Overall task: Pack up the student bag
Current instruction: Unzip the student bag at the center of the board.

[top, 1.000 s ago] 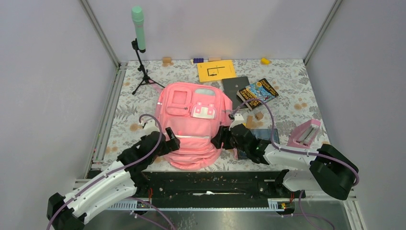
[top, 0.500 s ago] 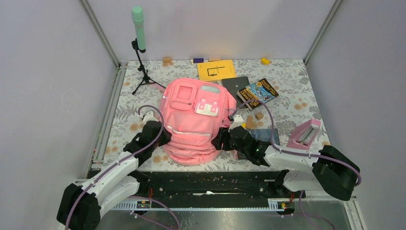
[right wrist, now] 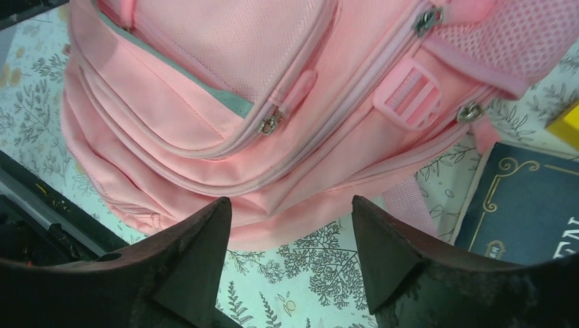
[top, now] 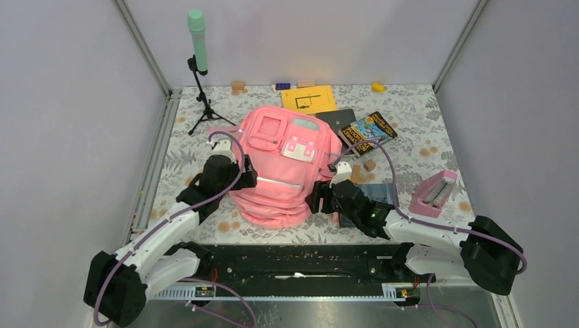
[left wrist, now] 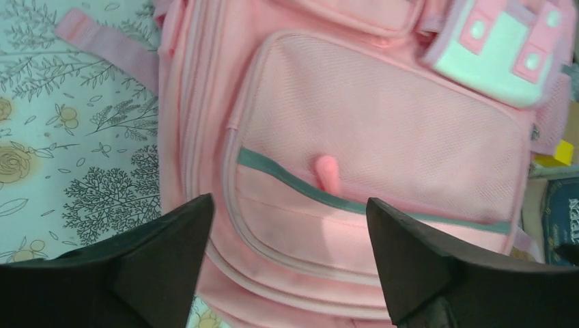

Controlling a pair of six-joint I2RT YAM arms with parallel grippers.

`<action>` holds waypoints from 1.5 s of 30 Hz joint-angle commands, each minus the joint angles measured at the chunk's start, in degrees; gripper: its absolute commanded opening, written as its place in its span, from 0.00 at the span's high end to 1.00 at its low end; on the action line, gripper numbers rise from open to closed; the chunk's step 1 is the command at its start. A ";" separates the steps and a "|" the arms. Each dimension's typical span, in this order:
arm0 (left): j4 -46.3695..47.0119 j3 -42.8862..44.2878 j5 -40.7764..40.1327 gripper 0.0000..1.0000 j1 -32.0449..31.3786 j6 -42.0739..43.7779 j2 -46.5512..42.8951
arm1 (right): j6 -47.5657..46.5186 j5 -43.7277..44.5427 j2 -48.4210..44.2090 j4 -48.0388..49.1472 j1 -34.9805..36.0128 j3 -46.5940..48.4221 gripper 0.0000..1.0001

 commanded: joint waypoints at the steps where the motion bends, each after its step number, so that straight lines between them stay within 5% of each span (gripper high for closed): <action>1: -4.39 4.57 -8.85 0.13 -8.28 3.62 -5.94 | -3.10 3.73 -4.79 -1.14 -0.66 0.24 0.26; 8: -12.40 7.18 -24.63 0.12 -32.89 -10.22 -7.41 | -5.14 4.47 -9.29 -10.40 -7.59 2.52 0.24; 17: -20.41 16.80 -36.91 0.13 -55.02 -25.83 11.24 | -5.66 5.32 -19.39 -18.96 -16.05 1.94 0.21; 28: -26.77 20.30 -37.12 0.33 -60.20 -35.87 21.38 | -3.97 4.58 -26.95 -20.50 -18.07 -1.13 0.20; 45: -27.14 25.01 -40.22 0.41 -57.82 -29.17 31.00 | -2.76 3.49 -26.45 -19.56 -18.11 -1.64 0.21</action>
